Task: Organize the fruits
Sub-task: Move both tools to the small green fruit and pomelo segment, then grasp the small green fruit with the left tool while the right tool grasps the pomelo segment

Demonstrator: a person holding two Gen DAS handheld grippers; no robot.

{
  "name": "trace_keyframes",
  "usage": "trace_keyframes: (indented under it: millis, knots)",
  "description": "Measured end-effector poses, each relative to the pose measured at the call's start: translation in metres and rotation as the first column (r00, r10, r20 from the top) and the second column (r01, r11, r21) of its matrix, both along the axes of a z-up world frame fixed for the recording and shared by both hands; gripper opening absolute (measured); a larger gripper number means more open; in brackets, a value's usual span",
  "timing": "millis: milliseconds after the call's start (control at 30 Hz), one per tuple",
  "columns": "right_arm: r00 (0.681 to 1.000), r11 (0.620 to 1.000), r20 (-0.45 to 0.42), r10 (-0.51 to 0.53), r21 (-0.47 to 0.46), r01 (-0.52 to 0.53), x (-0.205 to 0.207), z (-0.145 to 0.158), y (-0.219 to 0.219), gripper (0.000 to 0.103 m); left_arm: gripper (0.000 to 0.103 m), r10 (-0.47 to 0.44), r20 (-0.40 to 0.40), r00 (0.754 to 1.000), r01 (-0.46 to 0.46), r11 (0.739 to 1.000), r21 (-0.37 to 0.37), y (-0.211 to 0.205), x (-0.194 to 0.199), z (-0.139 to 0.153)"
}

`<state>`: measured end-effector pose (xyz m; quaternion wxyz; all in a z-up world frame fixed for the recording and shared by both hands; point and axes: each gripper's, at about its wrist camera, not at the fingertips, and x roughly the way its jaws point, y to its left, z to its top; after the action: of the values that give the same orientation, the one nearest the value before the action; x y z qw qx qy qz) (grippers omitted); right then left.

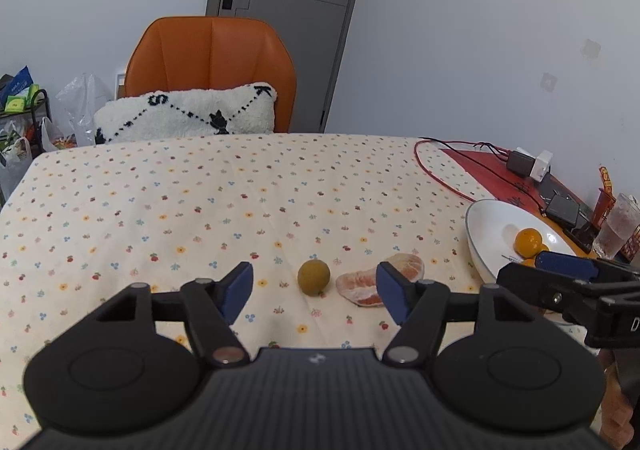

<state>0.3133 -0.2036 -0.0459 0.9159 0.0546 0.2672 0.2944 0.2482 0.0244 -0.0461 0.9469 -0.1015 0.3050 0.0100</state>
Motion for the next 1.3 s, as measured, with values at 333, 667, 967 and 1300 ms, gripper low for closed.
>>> trace_keyframes:
  millis: [333,667,967,1300]
  knots:
    - [0.998,0.997,-0.012,0.068,-0.031,-0.068,0.006,-0.009,0.023,0.094,0.049,-0.020,-0.038,0.999,0.020,1.000,-0.004,-0.002,0.020,-0.017]
    - [0.993,0.993,-0.047,0.106,-0.054,-0.108,0.020,-0.021,0.038,0.082,0.043,-0.034,-0.061,0.998,0.033,0.999,-0.019,-0.001,0.041,-0.029]
    - [0.992,0.990,-0.059,0.108,-0.083,-0.113,0.032,-0.027,0.047,0.081,0.023,-0.036,-0.070,0.997,0.034,0.999,-0.043,0.002,0.053,-0.041]
    - [0.991,0.978,-0.054,0.120,-0.168,-0.127,0.038,-0.034,0.069,0.084,0.023,0.004,-0.056,0.998,-0.007,0.999,-0.051,0.024,0.043,-0.034]
